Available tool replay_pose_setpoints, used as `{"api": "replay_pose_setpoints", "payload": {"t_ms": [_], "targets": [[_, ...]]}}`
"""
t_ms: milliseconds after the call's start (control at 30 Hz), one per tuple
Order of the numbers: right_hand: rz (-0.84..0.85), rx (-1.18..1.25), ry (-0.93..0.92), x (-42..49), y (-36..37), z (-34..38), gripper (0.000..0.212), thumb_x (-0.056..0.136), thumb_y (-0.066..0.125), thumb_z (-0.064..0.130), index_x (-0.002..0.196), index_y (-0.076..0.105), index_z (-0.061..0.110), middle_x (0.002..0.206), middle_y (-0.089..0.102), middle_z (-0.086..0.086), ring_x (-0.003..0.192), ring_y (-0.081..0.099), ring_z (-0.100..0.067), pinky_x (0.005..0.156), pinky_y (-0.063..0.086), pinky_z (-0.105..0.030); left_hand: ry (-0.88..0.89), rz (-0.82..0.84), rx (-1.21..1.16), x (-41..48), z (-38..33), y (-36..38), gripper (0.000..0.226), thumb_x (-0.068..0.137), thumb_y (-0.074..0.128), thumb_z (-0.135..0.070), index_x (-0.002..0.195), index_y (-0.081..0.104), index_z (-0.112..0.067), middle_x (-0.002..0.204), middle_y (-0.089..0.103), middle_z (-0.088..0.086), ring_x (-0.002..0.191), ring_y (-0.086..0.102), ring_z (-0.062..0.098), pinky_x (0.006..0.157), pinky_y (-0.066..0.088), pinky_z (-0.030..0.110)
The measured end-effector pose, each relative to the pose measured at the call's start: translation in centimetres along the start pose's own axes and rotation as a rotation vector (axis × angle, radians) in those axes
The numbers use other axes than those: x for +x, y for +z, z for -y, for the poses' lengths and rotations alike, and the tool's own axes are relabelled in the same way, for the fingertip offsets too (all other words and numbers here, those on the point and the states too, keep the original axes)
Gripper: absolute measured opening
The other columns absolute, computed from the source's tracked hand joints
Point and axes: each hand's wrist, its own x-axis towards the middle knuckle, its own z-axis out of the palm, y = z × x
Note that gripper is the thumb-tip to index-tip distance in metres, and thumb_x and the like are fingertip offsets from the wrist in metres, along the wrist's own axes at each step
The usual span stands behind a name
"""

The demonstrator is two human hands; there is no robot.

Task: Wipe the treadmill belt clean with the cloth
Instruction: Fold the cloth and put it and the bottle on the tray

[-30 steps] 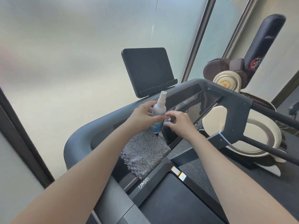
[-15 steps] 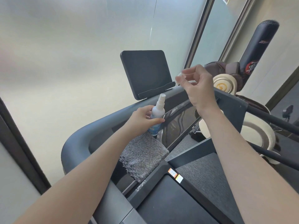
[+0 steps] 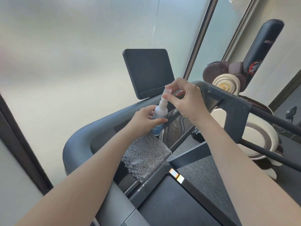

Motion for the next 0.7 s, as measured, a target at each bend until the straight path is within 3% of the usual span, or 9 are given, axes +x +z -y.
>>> {"api": "replay_pose_setpoints", "payload": {"t_ms": [300, 567, 700], "targets": [[-0.05, 0.046, -0.031, -1.1, 1.6, -1.2, 0.014, 0.082, 0.069, 0.02, 0.091, 0.066, 0.009, 0.084, 0.067, 0.0, 0.073, 0.059, -0.013, 0.069, 0.052, -0.031, 0.008, -0.001, -0.001, 0.3, 0.3, -0.1, 0.031, 0.081, 0.075, -0.025, 0.111, 0.065, -0.025, 0.102, 0.073, 0.006, 0.092, 0.069, 0.022, 0.09, 0.054, 0.041], [-0.093, 0.115, -0.041, -1.4, 2.4, -1.5, 0.014, 0.083, 0.065, 0.023, 0.09, 0.065, 0.01, 0.083, 0.065, 0.002, 0.071, 0.059, -0.013, 0.063, 0.051, -0.027, 0.014, -0.001, 0.02, 0.3, 0.2, -0.1, 0.043, 0.069, 0.072, -0.041, 0.109, 0.067, -0.024, 0.1, 0.074, 0.004, 0.09, 0.07, 0.023, 0.089, 0.054, 0.045], [-0.117, 0.117, -0.034, -1.6, 2.6, -1.6, 0.013, 0.084, 0.065, 0.022, 0.09, 0.065, 0.01, 0.079, 0.064, 0.004, 0.071, 0.06, -0.011, 0.067, 0.053, -0.032, 0.016, 0.006, 0.036, 0.2, 0.2, -0.2, 0.043, 0.069, 0.072, -0.041, 0.107, 0.068, -0.022, 0.098, 0.074, 0.004, 0.083, 0.069, 0.018, 0.088, 0.054, 0.046]]}}
